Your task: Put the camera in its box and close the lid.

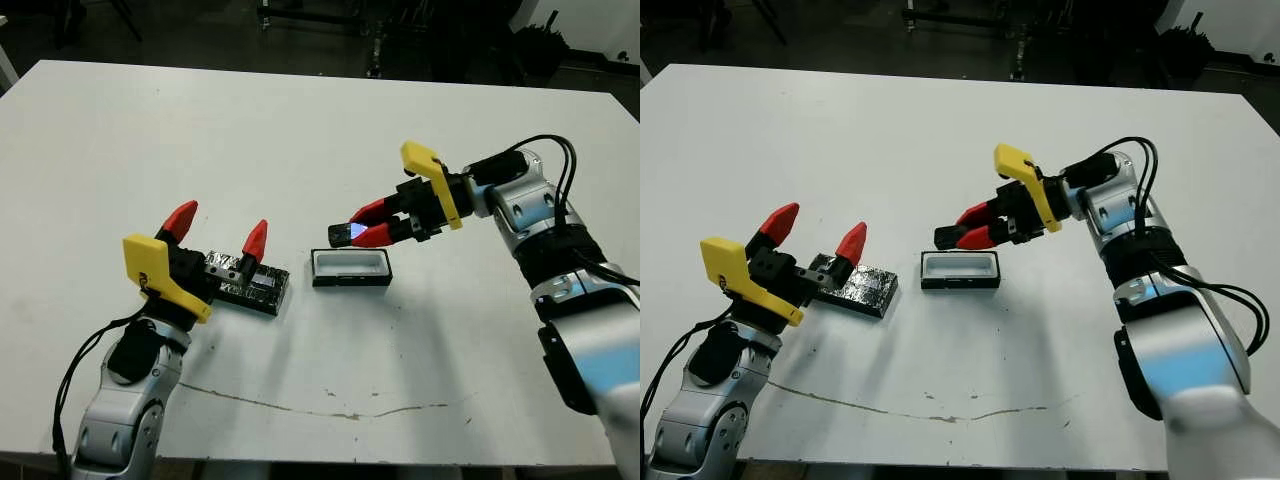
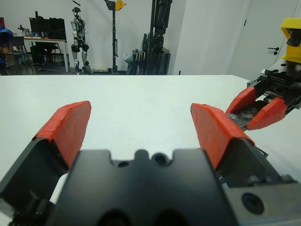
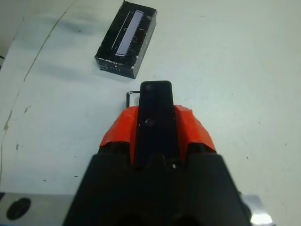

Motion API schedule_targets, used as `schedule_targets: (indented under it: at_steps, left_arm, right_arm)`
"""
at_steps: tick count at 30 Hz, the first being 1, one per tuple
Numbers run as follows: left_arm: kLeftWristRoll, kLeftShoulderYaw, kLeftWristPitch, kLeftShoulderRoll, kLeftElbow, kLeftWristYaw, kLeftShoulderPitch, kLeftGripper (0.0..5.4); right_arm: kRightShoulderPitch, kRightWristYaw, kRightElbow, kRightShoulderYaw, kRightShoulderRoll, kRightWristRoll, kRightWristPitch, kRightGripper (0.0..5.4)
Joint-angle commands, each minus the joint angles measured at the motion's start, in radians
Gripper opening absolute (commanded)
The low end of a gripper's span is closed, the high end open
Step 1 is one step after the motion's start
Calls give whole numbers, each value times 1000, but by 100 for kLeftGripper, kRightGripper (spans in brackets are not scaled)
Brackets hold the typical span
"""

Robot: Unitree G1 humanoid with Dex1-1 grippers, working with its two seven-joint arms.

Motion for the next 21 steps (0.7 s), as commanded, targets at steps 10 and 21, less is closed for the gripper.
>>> schedule_targets:
  at_steps: [10,21]
  left_arm:
    - [2,-1,13,-2,-7,1,19,540]
    - [-5,-1,-1,1,2,-9,22,540]
  right_arm:
    - [18,-11,10,38,24,-48,19,170]
    - [36,-26,24,44,33,-70,-1,170]
